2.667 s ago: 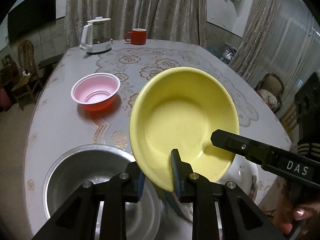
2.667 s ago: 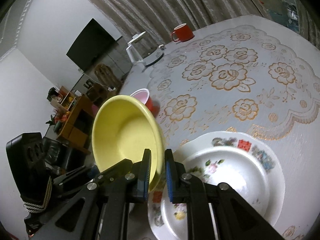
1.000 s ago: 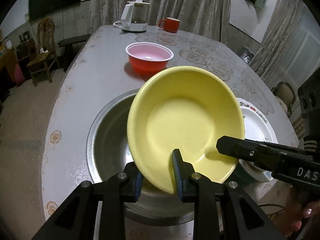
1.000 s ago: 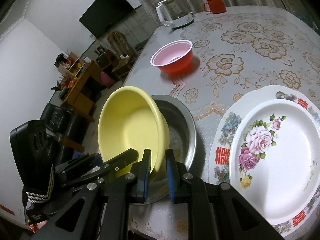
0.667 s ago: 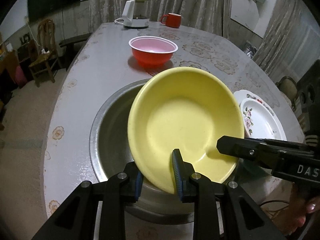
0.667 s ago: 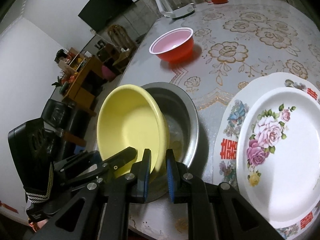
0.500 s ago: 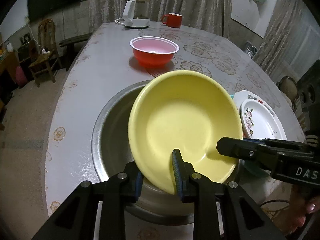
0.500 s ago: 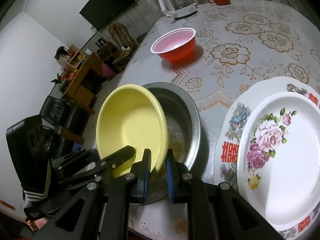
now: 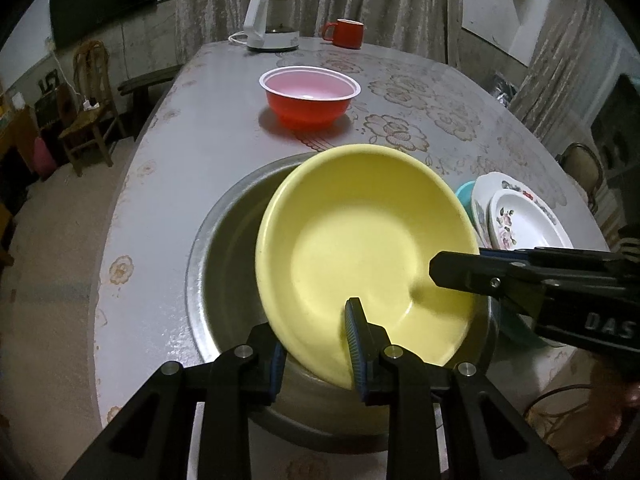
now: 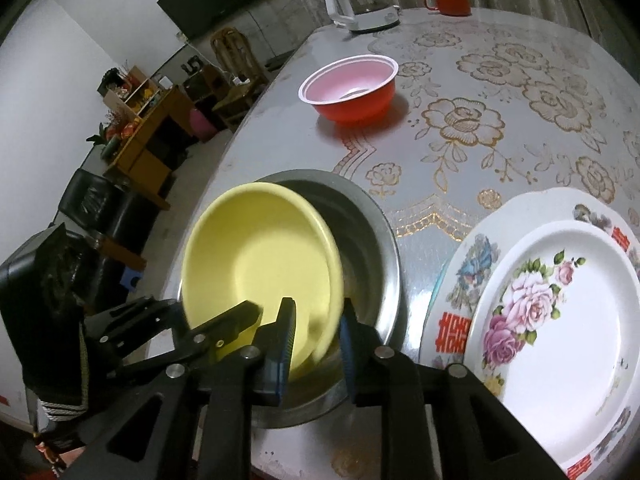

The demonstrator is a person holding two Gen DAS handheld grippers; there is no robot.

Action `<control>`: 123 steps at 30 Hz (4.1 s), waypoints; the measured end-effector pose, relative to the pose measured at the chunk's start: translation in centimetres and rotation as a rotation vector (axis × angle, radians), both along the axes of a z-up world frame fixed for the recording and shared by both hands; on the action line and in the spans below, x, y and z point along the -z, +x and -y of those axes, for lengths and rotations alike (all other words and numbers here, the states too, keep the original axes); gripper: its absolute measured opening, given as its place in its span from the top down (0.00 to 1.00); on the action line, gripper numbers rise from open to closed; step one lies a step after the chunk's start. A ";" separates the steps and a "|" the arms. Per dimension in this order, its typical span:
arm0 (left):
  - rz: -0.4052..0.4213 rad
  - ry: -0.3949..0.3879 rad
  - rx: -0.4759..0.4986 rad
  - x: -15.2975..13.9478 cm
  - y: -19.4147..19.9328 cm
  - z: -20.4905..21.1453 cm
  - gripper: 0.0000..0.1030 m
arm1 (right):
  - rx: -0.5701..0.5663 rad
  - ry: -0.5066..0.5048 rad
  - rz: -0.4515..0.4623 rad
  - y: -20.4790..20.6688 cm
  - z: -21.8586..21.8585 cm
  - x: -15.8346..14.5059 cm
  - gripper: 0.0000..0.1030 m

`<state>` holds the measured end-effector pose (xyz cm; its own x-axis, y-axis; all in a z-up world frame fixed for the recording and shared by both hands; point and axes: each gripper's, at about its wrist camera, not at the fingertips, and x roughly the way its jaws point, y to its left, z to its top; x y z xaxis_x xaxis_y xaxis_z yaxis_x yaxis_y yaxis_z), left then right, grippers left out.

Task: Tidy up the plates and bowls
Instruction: 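Lower the yellow bowl into the steel bowl with the right gripper, then open the right gripper and release the yellow bowl inside the steel bowl, then move the right gripper over to the pink-and-red plastic bowl, then grasp the rim of the pink-and-red bowl with the right gripper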

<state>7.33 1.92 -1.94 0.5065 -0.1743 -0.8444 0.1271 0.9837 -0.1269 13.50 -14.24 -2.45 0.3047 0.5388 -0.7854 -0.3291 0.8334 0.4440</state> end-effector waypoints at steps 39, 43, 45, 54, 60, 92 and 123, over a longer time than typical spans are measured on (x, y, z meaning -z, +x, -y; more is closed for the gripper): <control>0.048 -0.040 -0.050 -1.7 0.1 -1.5 0.40 | -0.025 -0.171 0.124 -0.6 -2.3 -1.4 0.65; 0.050 -0.037 -0.041 -1.8 0.2 -1.1 0.37 | 0.015 -0.178 0.155 -1.0 -1.3 -2.4 0.64; 0.051 -0.039 -0.038 -2.0 0.2 -0.9 0.33 | 0.023 -0.158 0.145 -1.0 -0.9 -2.5 0.64; 0.047 -0.053 -0.049 -2.6 0.5 -0.6 0.18 | 0.032 -0.141 0.152 -0.5 -0.2 -2.9 0.64; 0.046 -0.049 -0.036 -3.1 1.1 0.0 0.17 | 0.030 -0.119 0.173 0.4 0.6 -3.5 0.63; -0.041 -0.186 -0.212 -3.1 17.3 -5.6 0.08 | 0.135 -0.078 0.017 16.2 1.6 -2.1 0.62; -0.102 -0.147 -0.072 1.6 23.2 -2.8 0.66 | 0.165 0.072 -0.088 23.0 -0.5 3.2 0.83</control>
<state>30.49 4.68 -3.51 0.4354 -0.2656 -0.8602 0.0361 0.9599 -0.2781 36.45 -13.75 -5.62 0.3254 0.5425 -0.7745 -0.1476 0.8382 0.5251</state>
